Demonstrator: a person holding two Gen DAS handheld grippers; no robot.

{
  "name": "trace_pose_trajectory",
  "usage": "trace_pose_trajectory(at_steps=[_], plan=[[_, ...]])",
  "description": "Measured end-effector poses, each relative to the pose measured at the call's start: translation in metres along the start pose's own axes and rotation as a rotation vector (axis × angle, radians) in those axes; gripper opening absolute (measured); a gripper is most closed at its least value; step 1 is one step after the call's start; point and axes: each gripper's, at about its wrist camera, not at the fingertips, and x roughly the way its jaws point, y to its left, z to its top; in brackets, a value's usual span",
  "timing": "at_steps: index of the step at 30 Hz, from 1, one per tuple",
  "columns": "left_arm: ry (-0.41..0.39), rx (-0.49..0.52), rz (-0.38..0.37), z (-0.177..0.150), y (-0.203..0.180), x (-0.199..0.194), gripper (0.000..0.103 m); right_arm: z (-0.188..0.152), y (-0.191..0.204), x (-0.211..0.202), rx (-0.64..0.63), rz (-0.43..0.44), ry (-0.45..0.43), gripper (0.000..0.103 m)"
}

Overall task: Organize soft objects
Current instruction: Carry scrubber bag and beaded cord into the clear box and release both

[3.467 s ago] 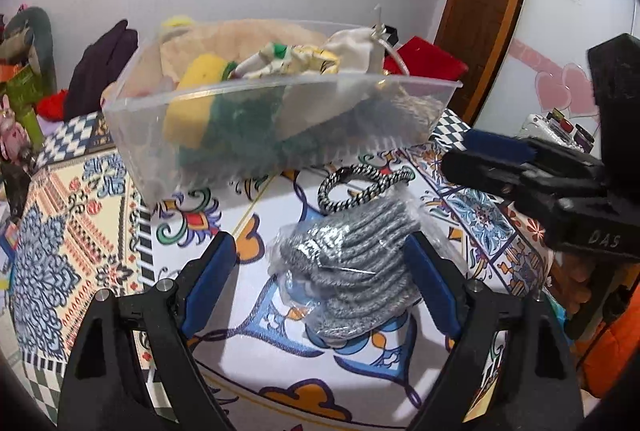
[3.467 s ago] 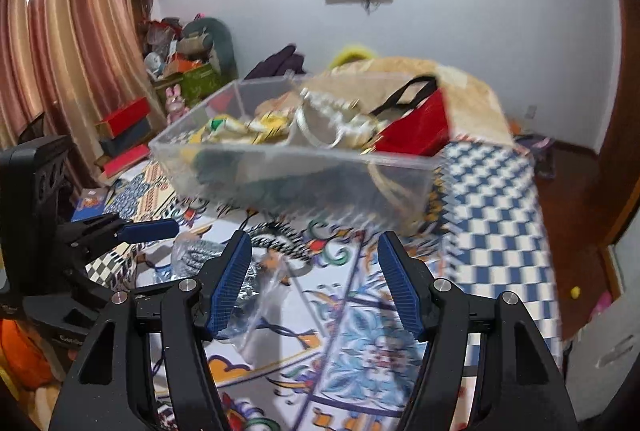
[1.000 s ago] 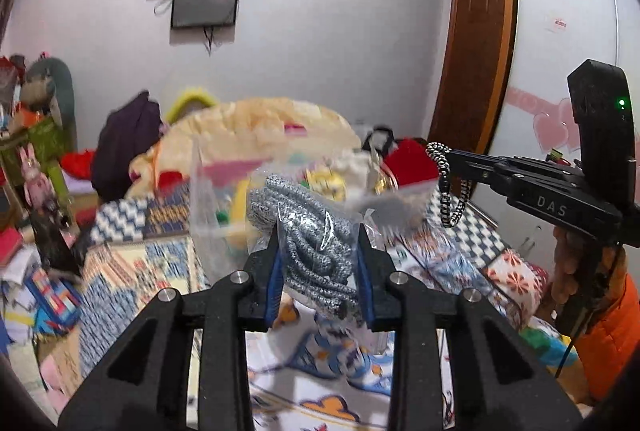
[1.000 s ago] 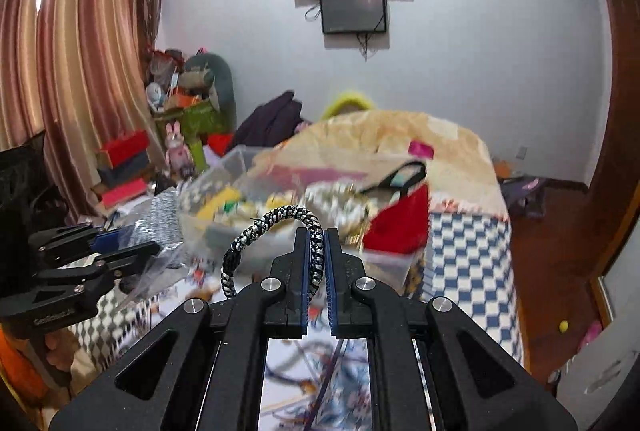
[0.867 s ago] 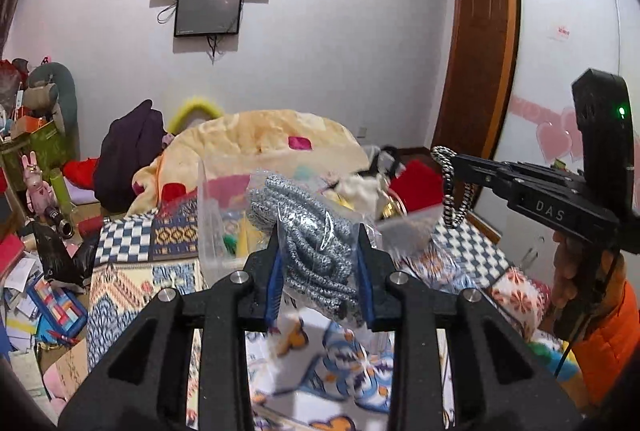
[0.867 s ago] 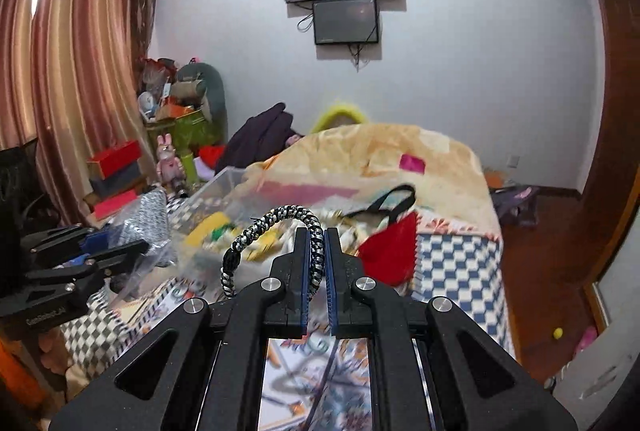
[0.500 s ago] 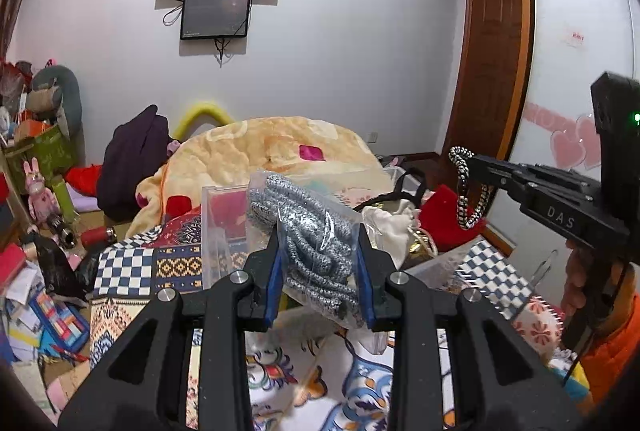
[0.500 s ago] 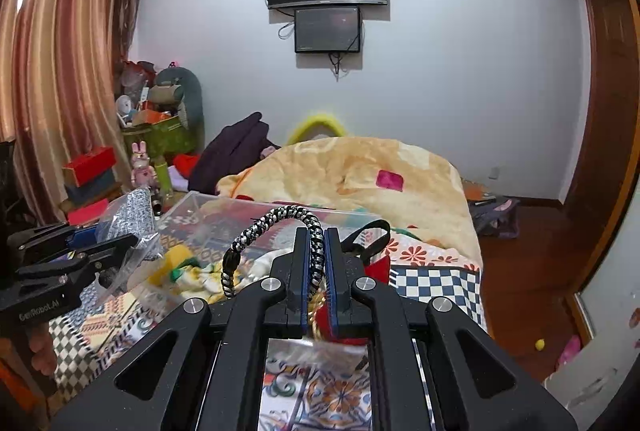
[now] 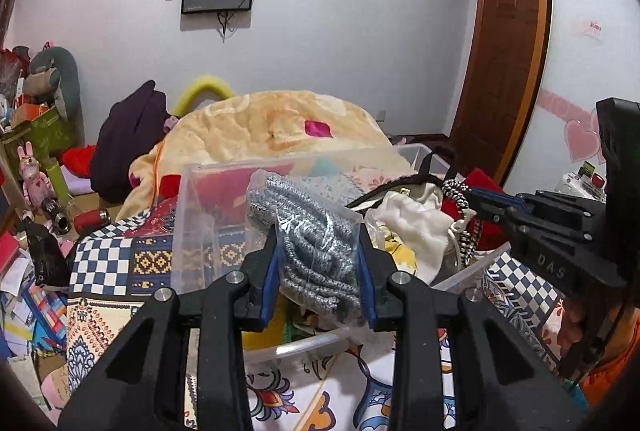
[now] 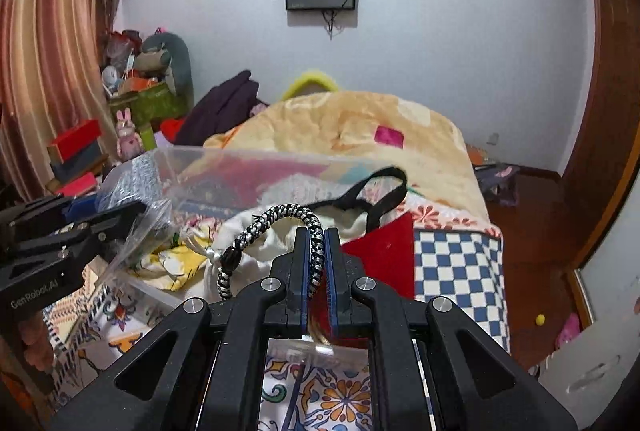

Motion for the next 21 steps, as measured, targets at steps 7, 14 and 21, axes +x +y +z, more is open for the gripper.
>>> trace_pose_trajectory(at_steps=[7,14,21], plan=[[0.009,-0.011,0.011,-0.003,0.002,0.001,0.064,-0.004,0.001,0.003,-0.011,0.024,0.050,0.008],[-0.021,-0.002,-0.013,-0.003,-0.002,-0.016,0.070,-0.004,-0.002,-0.013,-0.020,0.029,0.025,0.031],[-0.119,0.011,-0.032,0.008,-0.013,-0.056,0.070,0.004,-0.004,-0.039,0.003,0.068,-0.039,0.033]])
